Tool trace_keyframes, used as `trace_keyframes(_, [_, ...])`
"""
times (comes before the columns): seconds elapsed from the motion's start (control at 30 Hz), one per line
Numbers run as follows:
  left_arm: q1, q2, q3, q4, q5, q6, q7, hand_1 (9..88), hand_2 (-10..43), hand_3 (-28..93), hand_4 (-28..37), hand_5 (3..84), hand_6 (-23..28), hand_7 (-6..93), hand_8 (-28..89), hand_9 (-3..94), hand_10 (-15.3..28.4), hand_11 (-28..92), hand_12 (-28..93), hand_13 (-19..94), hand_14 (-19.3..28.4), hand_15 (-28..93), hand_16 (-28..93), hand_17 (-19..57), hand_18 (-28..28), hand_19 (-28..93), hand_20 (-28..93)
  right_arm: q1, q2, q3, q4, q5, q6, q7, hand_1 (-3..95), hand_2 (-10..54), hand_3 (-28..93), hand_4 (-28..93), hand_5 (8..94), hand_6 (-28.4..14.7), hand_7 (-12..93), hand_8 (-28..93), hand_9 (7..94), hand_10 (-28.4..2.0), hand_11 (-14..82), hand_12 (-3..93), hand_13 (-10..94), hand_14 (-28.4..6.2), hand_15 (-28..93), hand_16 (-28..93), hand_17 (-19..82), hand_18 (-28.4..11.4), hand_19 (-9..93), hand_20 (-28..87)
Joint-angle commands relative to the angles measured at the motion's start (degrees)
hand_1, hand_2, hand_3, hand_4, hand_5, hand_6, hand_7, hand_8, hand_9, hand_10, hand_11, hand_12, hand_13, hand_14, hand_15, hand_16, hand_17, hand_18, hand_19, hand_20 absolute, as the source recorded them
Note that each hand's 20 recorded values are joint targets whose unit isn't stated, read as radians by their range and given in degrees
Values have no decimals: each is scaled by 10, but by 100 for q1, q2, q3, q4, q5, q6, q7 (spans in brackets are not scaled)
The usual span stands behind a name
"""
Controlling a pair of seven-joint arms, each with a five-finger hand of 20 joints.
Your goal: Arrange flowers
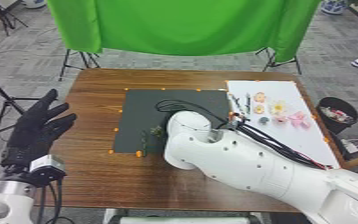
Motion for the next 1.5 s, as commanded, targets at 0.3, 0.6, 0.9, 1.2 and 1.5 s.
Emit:
trace_keyframes(0.3, [631, 53, -123, -140, -230, 266, 429, 298, 60, 646, -202, 305, 66, 78, -76, 267, 176, 227, 111, 194, 269, 558, -118, -98, 271, 484, 26, 560, 286, -380, -402, -756, 488, -221, 392, -48, 645, -206, 885, -71, 156, -95, 937, -139, 341, 122, 937, -52, 542, 85, 810, -29, 932, -146])
trace_keyframes(0.6, [972, 250, -93, -182, -499, 471, 1039, 297, 60, 645, -203, 305, 65, 78, -75, 266, 175, 228, 111, 193, 269, 558, -119, -98, 272, 485, 26, 601, 1259, 322, -908, -103, 640, -792, 325, 13, 661, -201, 721, -86, 136, -84, 843, -180, 213, 164, 853, -121, 467, 144, 678, -84, 932, -207])
trace_keyframes(0.9, [1144, 813, 50, -176, -989, 748, 1697, 295, 62, 640, -207, 303, 64, 78, -76, 266, 174, 228, 111, 192, 268, 556, -118, -98, 271, 484, 26, 215, 2261, 1304, -637, 1110, 248, -1200, 332, 16, 703, -213, 572, -92, 124, -82, 649, -200, 169, 145, 722, -148, 514, 112, 594, -105, 932, -220])
trace_keyframes(1.2, [1213, 943, 89, -171, -1087, 778, 1888, 293, 62, 641, -208, 302, 63, 80, -76, 266, 173, 229, 111, 192, 267, 556, -118, -98, 271, 483, 28, 325, 2755, 912, -387, 896, 407, -996, 334, 7, 712, -222, 549, -84, 131, -89, 615, -192, 143, 144, 722, -146, 528, 106, 592, -115, 932, -202])
trace_keyframes(1.5, [827, 948, 320, -109, -936, 689, 1686, 295, 62, 641, -208, 302, 63, 79, -76, 267, 175, 233, 114, 194, 268, 560, -118, -98, 272, 484, 28, 631, 2538, 490, 172, 724, 240, -750, 333, -5, 712, -227, 537, -90, 125, -86, 632, -203, 156, 143, 744, -134, 552, 106, 601, -109, 932, -165])
